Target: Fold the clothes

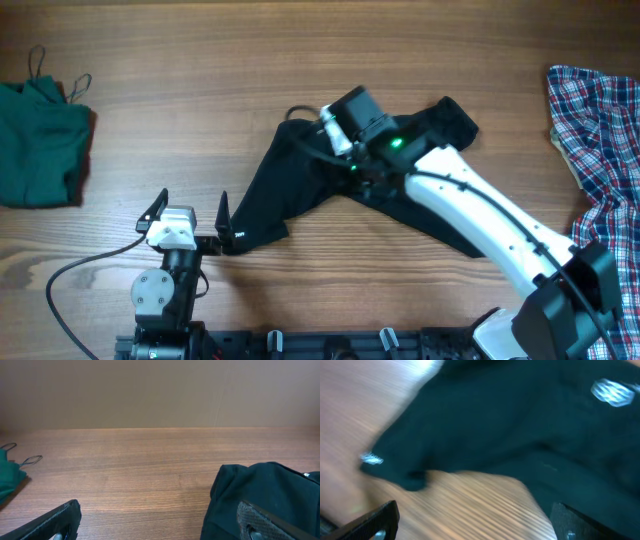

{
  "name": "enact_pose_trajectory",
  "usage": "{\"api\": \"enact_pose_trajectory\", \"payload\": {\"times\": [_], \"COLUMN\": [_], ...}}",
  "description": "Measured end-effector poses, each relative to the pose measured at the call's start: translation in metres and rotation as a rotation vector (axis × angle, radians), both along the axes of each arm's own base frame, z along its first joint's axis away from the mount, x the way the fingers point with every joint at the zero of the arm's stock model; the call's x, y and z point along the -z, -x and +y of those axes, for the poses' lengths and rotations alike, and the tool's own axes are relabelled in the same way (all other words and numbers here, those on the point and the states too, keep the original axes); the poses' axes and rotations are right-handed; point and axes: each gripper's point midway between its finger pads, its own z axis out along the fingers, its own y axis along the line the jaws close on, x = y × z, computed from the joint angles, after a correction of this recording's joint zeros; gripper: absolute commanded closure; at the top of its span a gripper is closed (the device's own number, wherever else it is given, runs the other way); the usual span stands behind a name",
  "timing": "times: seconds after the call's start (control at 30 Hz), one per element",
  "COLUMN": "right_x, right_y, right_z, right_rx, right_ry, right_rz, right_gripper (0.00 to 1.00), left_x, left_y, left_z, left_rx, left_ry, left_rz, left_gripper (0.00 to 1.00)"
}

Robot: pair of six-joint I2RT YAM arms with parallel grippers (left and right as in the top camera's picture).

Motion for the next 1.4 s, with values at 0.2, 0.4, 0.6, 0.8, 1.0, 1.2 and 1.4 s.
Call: {"api": "enact_pose_trajectory", "payload": {"times": [0.2,0.4,0.6,0.8,1.0,1.2,1.4], "right_x": [0.013,0.014,0.012,0.004,0.005,0.014,0.016], "right_y": [-0.023,-0.038,-0.047,-0.074,-0.075,-0.04,-0.028], "right_z": [-0.102,-0.155,-0.173,-0.19,-0.246,-0.261,-0.254], "right_rx": [0.301,0.468,0.525,0.594,0.798,0.8,0.779], "right_ry": [0.181,0.189,0.178,0.13,0.138,0.19,0.172], "right_rz": [0.07,0.098,0.087,-0.006,0.022,0.164,0.225], "right_gripper": [0.01,0.0,0.0,0.0,0.06,0.2,0.54], "left_x": [-0.018,-0.081,-0.157,-0.157,-0.079,-0.083,-0.054], "left_y": [-0.001,0.011,-0.017,-0.138,-0.203,-0.196,-0.15], "left_z": [0.0,-0.036,-0.063,-0.099,-0.17,-0.202,-0.305], "left_rx": [0.0,0.214,0.371,0.518,0.66,0.751,0.86], "left_ry": [0.003,-0.001,0.014,0.126,0.099,0.051,-0.33], "left_rz": [-0.077,-0.302,-0.123,0.541,0.734,0.696,0.632], "left_gripper": [0.0,0.0,0.0,0.0,0.0,0.0,0.04]}}
